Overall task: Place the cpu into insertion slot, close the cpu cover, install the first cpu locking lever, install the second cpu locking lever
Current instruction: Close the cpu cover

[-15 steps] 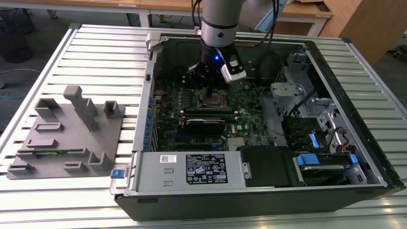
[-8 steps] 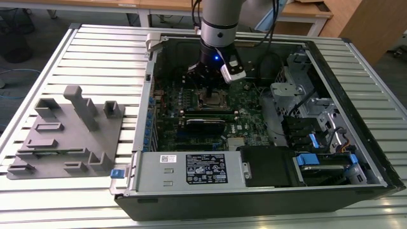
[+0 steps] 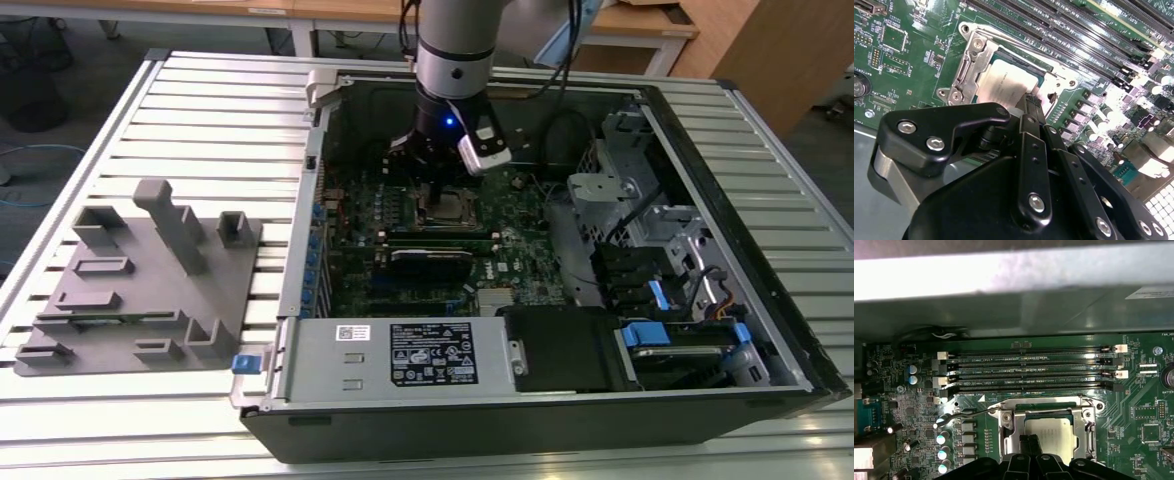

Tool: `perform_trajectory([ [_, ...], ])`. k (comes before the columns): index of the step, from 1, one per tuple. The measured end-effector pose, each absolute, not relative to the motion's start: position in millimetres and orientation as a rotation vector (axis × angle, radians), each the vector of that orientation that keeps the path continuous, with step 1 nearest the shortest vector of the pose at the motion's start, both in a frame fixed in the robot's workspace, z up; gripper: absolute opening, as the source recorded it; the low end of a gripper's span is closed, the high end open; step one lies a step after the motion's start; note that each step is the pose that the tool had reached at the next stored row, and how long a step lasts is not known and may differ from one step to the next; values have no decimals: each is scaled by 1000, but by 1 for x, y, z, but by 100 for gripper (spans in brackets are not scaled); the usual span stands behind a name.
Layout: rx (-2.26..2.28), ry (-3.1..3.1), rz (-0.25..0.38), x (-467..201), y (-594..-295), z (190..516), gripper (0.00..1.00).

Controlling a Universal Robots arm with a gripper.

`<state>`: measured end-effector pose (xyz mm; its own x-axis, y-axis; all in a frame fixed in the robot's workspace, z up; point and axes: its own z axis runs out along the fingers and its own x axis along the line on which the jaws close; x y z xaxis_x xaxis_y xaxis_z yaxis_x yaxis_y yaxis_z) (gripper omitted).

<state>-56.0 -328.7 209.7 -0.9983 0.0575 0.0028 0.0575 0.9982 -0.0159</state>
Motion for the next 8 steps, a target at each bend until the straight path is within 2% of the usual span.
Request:
perform_trajectory([
  [8,-90,-3137,25,-56,-329,209,11],
])
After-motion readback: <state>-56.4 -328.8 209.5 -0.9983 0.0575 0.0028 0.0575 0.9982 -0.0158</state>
